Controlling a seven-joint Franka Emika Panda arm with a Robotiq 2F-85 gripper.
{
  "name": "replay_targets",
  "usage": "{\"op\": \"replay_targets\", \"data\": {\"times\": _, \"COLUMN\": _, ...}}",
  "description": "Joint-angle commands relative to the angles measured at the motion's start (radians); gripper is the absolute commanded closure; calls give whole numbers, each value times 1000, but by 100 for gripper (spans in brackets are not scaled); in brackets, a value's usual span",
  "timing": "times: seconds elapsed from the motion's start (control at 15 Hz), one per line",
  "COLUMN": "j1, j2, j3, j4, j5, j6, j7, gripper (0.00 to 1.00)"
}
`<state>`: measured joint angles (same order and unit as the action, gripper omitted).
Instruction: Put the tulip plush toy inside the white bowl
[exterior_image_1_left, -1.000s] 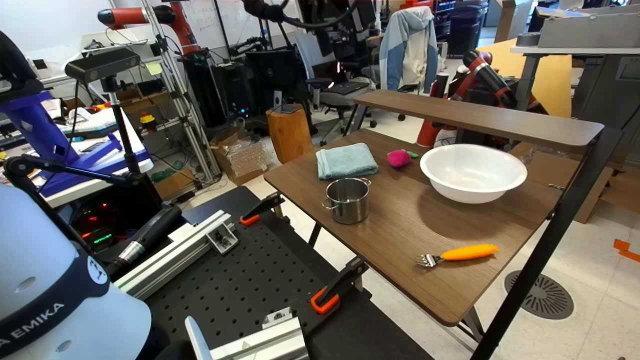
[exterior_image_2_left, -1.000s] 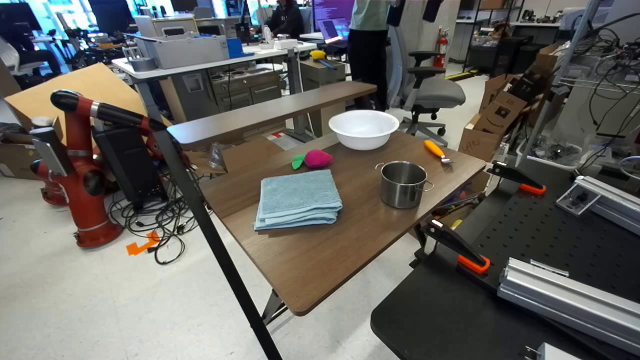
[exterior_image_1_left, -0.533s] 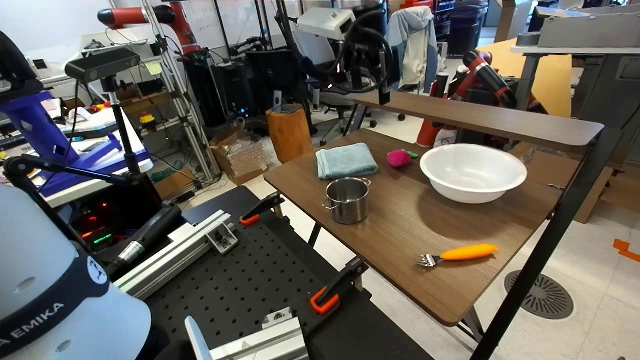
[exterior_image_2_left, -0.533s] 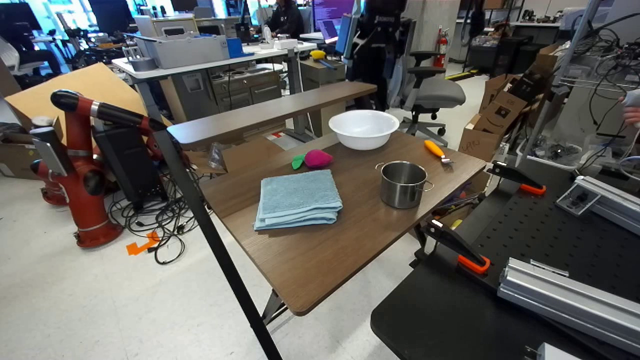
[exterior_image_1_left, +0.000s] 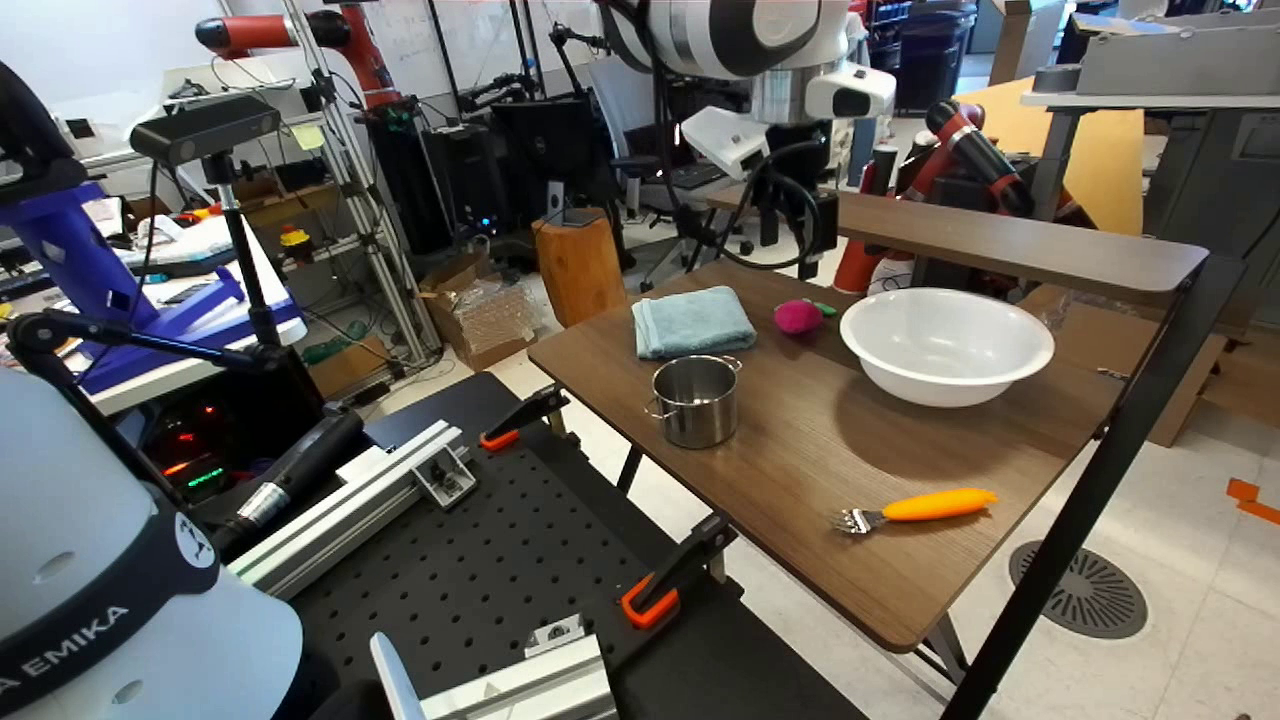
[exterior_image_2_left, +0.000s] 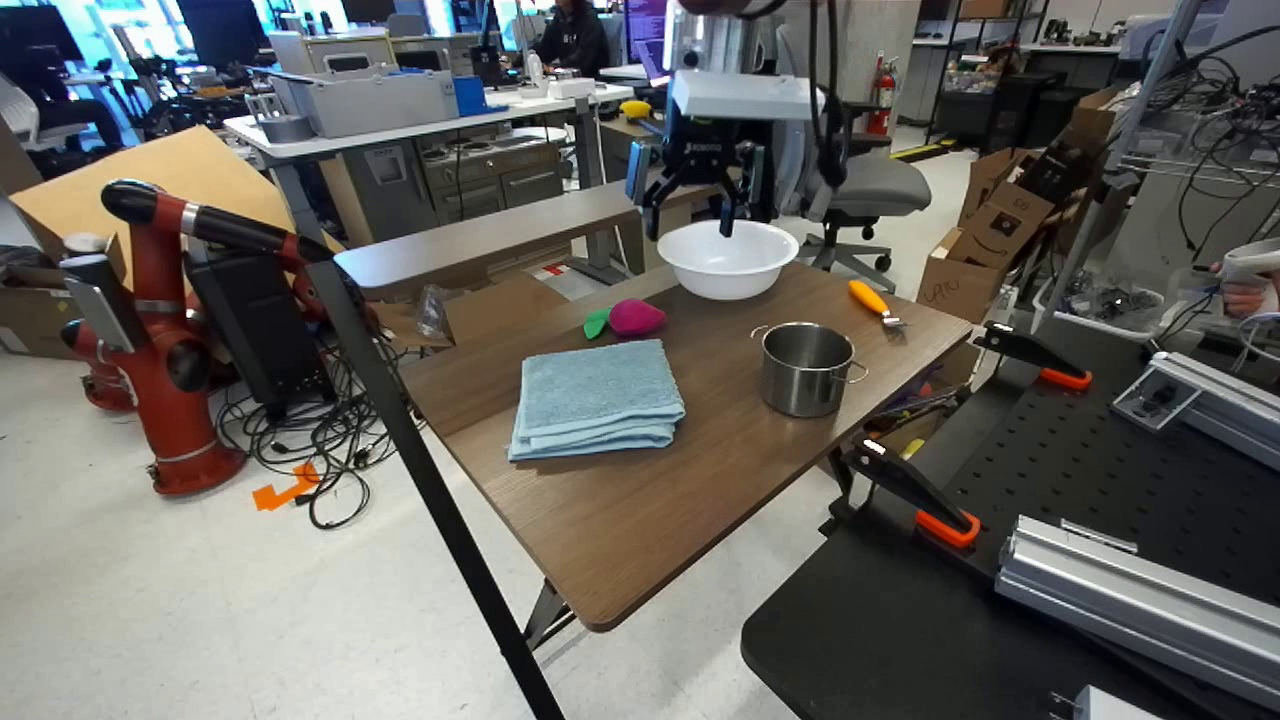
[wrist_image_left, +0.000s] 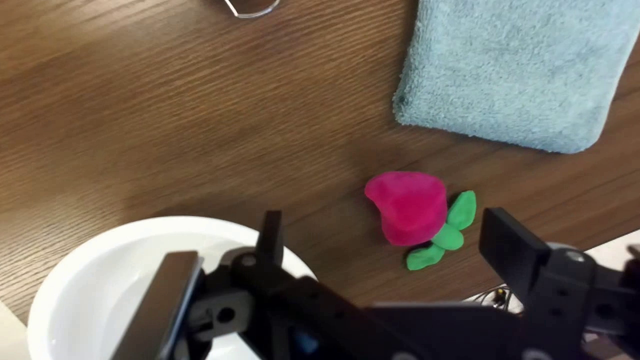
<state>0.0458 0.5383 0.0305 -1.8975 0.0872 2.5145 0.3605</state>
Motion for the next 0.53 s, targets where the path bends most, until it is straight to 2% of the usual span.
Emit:
{"op": "replay_targets", "data": {"times": 0.0, "j1": 59, "j2": 130, "j3": -52, "j4": 140, "j5": 3, "j6": -14, "j7": 87, "gripper": 0}}
{"op": "replay_targets", "data": {"times": 0.47, "j1": 141, "j2": 327, "j3": -116, "j4": 346, "j5": -2, "j6": -47, "j7": 217, "gripper": 0}}
